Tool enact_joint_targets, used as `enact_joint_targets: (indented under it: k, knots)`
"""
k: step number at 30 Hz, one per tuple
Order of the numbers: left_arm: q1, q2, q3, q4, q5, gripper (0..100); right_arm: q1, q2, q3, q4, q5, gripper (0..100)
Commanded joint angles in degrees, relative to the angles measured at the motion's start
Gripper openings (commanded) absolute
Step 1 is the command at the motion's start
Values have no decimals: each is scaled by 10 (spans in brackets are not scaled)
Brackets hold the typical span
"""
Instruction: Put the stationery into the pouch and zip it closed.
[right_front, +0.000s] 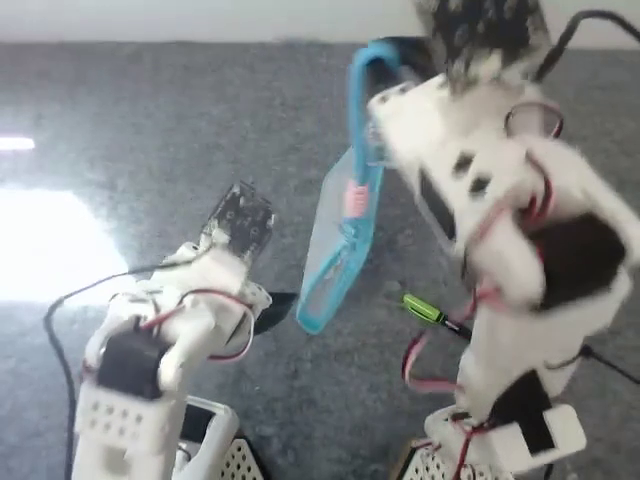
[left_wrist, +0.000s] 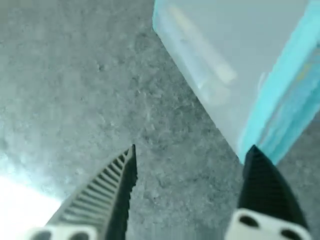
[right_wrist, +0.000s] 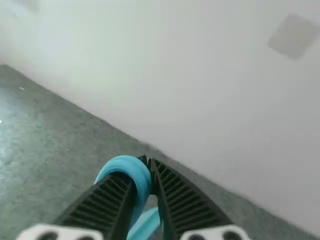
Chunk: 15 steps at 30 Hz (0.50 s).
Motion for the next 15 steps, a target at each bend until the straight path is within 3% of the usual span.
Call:
enact_joint_targets:
  k: [1, 4, 7, 10, 15]
  knots:
    - [54, -50, -42, 19, -5, 320, 114, 34, 19, -25, -33, 6]
    - [85, -47, -7, -1, 17, 320, 163, 73, 20, -8, -65, 6]
    - [86, -12, 61, -75, 14, 320, 181, 96, 19, -4, -67, 6]
    - [98, 30, 124, -171, 16, 320, 179, 101, 19, -7, -65, 6]
    - [193, 96, 166, -283, -4, 320, 158, 102, 19, -23, -33, 6]
